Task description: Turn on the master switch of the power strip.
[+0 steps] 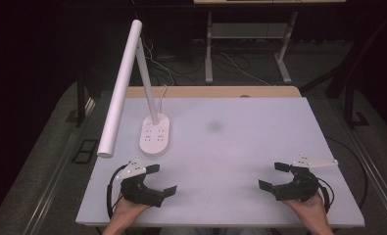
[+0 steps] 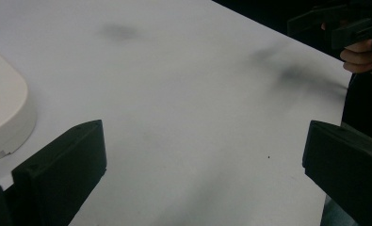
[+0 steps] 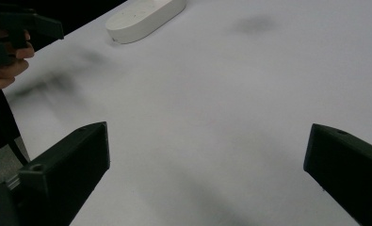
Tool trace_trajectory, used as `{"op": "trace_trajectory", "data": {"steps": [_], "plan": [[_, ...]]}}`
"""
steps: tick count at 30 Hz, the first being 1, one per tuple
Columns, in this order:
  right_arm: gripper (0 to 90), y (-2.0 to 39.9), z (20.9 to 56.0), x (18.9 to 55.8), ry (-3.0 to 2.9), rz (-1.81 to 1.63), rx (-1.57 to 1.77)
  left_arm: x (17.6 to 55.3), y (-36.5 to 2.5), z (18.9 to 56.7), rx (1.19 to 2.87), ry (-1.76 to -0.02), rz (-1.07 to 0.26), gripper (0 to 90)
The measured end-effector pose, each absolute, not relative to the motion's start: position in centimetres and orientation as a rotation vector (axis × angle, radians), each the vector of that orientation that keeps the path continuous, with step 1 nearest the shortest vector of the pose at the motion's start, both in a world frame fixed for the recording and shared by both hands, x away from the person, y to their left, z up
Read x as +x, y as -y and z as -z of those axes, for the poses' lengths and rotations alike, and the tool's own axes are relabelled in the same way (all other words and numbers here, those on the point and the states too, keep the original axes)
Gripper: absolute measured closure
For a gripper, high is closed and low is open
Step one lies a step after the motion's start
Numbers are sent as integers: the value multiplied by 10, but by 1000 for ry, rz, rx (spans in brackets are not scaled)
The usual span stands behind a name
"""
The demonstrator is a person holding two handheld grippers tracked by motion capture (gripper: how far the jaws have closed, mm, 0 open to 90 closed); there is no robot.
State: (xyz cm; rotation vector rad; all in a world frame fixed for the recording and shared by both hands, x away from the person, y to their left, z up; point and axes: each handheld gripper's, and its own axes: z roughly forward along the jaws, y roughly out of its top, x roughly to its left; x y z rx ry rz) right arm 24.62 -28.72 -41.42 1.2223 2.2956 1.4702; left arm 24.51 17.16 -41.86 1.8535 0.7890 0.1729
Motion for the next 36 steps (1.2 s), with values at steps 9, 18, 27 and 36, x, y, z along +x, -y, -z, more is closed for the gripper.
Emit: {"op": "trace_trajectory", "data": {"steps": [9, 18, 27, 36], "plan": [[2, 288, 415, 245, -2298, -1456, 1245, 245, -172, 418, 1847, -786, -165, 0], [2, 291, 416, 244, -2293, -1451, 1260, 244, -174, 417, 1845, -788, -150, 0], [2, 292, 418, 244, -2321, -1428, 1260, 244, -176, 415, 1839, -794, -128, 0], [2, 292, 418, 244, -2333, -1413, 1250, 244, -179, 410, 1846, -805, -105, 0]]}}
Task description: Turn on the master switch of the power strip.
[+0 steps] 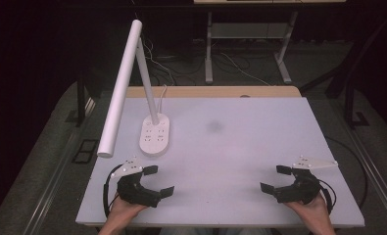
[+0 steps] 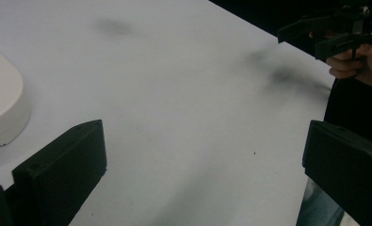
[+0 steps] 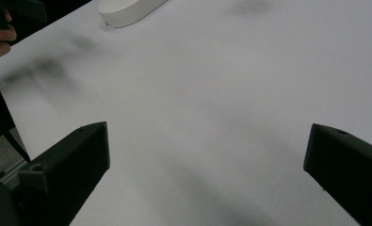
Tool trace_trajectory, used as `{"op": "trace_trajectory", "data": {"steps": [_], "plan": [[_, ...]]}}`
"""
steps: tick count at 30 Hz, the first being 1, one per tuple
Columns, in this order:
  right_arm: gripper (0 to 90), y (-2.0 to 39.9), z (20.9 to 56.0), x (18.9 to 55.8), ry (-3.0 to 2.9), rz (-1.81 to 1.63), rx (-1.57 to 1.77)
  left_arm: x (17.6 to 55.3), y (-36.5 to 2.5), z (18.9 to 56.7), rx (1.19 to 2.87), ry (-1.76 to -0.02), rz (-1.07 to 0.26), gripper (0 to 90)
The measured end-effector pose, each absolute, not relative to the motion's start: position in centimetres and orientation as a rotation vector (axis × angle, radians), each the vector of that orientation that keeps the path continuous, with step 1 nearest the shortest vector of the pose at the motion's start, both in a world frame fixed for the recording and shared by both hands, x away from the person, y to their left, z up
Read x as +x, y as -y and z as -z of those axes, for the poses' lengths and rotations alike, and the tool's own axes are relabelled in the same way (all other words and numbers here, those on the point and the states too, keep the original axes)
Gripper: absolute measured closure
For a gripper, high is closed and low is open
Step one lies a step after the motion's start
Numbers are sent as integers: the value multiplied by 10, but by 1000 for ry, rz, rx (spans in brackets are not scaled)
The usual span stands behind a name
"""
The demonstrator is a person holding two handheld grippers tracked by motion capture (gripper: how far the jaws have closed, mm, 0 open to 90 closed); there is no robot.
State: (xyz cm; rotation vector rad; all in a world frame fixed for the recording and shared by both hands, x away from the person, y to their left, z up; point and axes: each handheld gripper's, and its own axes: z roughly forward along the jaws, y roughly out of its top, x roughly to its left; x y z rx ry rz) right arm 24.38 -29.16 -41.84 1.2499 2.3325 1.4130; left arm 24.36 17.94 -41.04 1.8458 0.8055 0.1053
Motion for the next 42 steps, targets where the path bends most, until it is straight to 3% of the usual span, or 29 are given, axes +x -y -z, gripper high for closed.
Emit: {"op": "trace_trajectory", "data": {"steps": [42], "plan": [[2, 294, 419, 243, -2326, -1400, 1247, 281, -226, 373, 1854, -900, -159, 0]]}}
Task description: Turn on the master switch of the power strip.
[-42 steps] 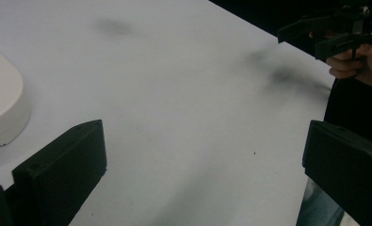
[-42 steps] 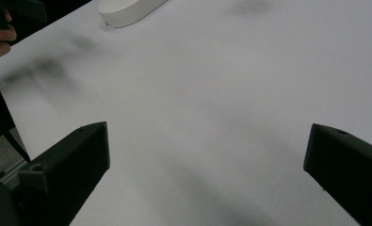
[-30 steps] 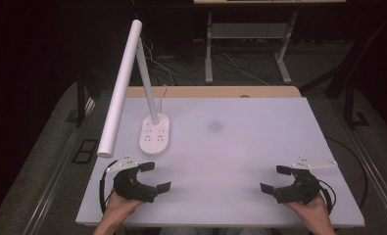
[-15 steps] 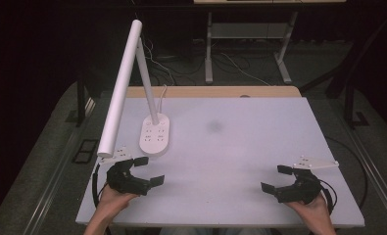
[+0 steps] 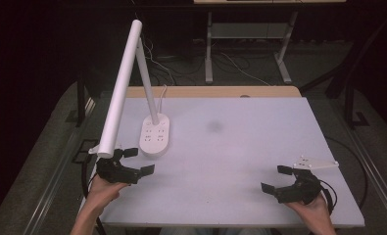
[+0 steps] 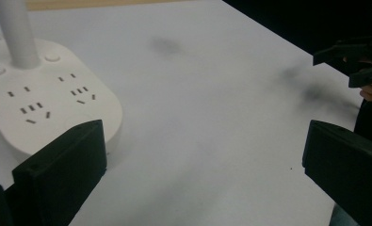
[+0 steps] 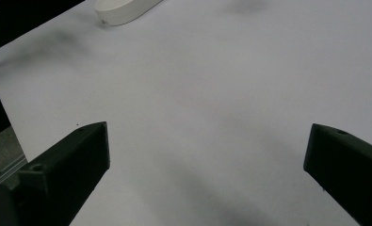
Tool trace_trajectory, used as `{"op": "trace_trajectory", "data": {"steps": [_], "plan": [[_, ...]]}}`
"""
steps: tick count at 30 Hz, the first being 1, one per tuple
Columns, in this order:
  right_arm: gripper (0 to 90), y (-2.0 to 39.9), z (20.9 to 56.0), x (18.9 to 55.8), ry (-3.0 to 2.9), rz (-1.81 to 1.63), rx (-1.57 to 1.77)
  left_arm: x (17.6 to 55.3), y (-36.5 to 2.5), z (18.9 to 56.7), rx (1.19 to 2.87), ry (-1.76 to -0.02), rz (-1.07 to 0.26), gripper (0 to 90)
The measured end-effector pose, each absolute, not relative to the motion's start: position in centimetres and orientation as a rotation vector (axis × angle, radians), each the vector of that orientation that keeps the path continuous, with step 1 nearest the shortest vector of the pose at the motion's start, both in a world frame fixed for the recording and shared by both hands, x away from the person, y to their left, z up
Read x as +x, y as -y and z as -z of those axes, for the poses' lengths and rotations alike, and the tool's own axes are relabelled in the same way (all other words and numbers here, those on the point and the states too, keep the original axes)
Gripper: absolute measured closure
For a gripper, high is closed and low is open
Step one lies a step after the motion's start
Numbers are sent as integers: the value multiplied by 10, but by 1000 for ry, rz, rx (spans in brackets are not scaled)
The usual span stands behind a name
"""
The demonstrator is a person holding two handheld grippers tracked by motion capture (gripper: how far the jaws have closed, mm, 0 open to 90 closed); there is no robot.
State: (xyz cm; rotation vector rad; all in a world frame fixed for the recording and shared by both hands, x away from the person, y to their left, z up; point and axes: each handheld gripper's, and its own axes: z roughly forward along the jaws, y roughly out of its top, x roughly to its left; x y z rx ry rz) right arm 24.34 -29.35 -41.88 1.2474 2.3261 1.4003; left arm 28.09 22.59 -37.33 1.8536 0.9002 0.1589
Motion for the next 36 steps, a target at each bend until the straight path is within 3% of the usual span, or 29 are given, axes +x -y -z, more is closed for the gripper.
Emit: {"op": "trace_trajectory", "data": {"steps": [36], "plan": [[3, 294, 419, 243, -2336, -1384, 1249, 329, -238, 360, 1939, -962, -172, 0]]}}
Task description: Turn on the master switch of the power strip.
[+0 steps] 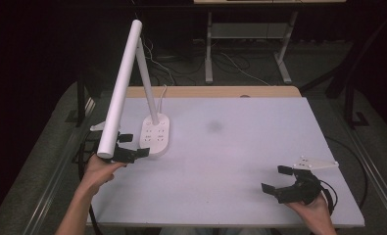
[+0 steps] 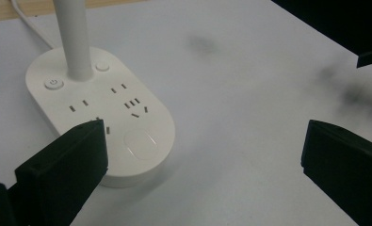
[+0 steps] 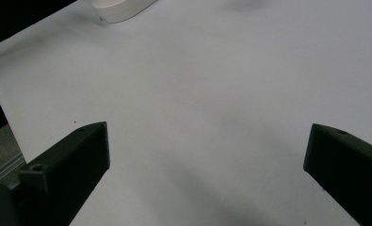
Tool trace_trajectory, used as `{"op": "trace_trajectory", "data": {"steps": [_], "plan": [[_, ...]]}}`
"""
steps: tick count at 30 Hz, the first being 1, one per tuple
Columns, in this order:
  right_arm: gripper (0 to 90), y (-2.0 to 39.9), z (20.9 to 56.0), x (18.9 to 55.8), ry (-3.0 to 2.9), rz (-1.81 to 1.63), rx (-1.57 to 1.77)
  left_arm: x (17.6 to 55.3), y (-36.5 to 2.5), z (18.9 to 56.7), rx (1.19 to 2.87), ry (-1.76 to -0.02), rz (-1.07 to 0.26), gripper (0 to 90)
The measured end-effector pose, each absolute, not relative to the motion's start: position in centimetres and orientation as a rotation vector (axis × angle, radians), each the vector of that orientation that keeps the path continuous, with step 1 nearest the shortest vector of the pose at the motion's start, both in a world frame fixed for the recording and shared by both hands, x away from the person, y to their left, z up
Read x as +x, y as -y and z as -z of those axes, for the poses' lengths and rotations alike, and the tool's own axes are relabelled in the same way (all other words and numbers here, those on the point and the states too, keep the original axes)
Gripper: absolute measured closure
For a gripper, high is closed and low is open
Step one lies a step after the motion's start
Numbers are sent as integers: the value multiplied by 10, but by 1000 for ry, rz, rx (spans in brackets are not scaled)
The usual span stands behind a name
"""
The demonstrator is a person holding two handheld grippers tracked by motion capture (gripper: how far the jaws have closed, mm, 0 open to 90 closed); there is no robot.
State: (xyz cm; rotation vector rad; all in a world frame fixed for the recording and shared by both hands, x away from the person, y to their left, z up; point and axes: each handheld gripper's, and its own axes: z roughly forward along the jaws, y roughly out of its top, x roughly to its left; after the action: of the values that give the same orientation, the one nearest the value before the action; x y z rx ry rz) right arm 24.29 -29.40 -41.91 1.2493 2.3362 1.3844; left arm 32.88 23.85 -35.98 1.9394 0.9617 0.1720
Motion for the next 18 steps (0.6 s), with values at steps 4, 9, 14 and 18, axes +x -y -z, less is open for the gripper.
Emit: {"op": "trace_trajectory", "data": {"steps": [4, 9, 14, 18], "plan": [[2, 294, 419, 243, -2336, -1385, 1249, 336, -239, 358, 1944, -974, -173, 0], [2, 294, 420, 243, -2334, -1382, 1244, 343, -241, 356, 1958, -981, -175, 0], [2, 294, 420, 243, -2335, -1380, 1242, 350, -241, 352, 1953, -994, -174, 0], [3, 293, 420, 243, -2340, -1379, 1246, 357, -244, 348, 1955, -995, -186, 0]]}}
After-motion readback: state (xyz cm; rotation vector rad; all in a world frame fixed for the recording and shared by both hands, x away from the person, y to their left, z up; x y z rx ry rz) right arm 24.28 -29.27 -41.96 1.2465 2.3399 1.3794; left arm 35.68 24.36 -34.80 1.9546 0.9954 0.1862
